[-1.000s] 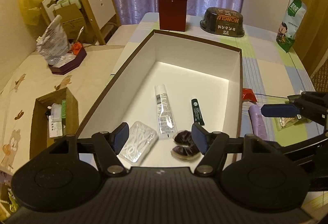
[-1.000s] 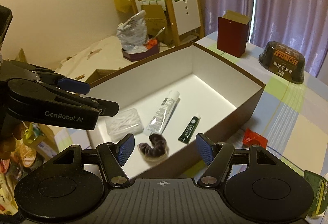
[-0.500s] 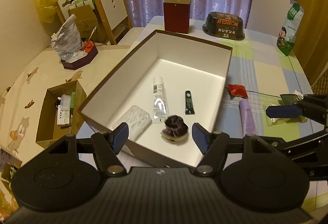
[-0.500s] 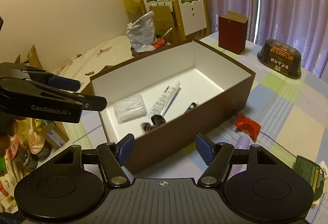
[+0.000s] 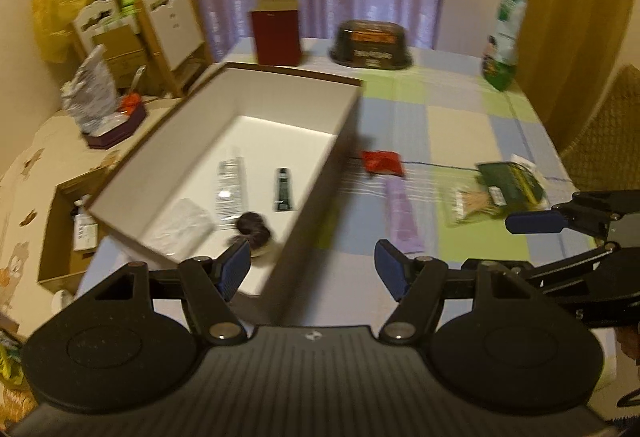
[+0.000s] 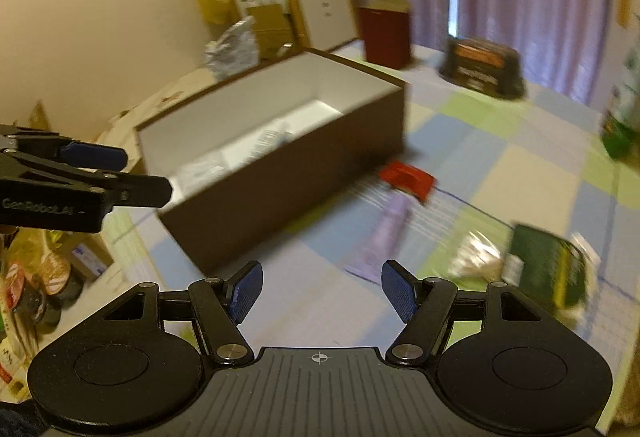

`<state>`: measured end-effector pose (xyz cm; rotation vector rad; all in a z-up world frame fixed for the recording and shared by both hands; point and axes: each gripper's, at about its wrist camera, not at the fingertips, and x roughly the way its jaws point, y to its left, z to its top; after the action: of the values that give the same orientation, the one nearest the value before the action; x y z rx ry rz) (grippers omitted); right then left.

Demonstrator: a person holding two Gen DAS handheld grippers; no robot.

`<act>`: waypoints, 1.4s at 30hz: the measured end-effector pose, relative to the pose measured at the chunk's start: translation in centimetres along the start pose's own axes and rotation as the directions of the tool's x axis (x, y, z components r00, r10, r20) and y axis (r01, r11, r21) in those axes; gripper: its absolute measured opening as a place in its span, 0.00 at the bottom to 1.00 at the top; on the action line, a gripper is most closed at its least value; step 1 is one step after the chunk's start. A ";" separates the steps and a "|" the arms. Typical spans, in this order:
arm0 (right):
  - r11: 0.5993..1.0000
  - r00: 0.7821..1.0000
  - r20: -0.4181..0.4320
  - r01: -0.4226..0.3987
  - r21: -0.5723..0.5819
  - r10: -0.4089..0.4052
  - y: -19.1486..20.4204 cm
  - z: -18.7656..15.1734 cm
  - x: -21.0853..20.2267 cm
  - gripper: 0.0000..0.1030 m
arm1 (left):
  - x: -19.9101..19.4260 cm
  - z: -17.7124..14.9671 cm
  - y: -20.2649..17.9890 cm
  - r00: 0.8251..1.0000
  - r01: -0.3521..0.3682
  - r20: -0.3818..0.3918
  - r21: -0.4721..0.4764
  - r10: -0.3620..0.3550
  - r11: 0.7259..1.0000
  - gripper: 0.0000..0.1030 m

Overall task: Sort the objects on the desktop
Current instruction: 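Withdraw both grippers from the box toward the remaining table items, then grasp the purple tube with the left gripper while the right gripper grasps the green card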

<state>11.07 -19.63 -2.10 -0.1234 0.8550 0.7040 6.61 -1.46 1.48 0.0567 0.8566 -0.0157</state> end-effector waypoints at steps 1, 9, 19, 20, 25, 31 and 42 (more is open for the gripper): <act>1.000 1.000 -0.001 0.013 0.016 -0.013 -0.7 -0.4 -0.3 0.67 | 0.3 0.0 -0.7 1.000 0.013 -0.002 0.012 -0.013 1.000 0.63; 0.969 0.994 0.029 0.097 0.229 -0.107 -7.8 -3.4 -3.0 0.67 | 4.2 0.2 -5.6 0.994 0.099 -0.052 0.092 -0.094 0.991 0.63; 0.535 0.972 0.234 -0.186 0.825 -0.024 -20.8 -8.4 0.0 0.67 | 8.8 2.0 -8.5 0.989 0.121 -0.109 0.159 -0.104 0.980 0.63; 0.473 0.966 0.257 -0.218 0.854 -0.020 -21.7 -8.9 0.7 0.67 | 9.1 2.1 -8.5 0.988 0.121 -0.116 0.162 -0.103 0.979 0.63; 0.215 0.938 0.344 -0.328 0.920 -0.044 -24.8 -10.5 3.9 0.67 | 11.3 2.9 -8.5 0.982 0.125 -0.160 0.178 -0.097 0.976 0.63; 0.049 0.914 0.395 -0.393 0.918 -0.089 -26.8 -11.5 6.5 0.47 | 13.3 3.6 -8.4 0.975 0.131 -0.202 0.195 -0.091 0.972 0.63; 0.577 0.943 0.324 -0.222 0.786 -0.079 -25.7 -7.5 3.1 0.00 | 15.1 3.6 -8.2 0.968 0.124 -0.241 0.211 -0.071 0.970 0.68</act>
<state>23.37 -40.60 -13.73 0.8715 0.7878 0.3190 18.90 -9.68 -7.97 0.2328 1.0886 -0.2028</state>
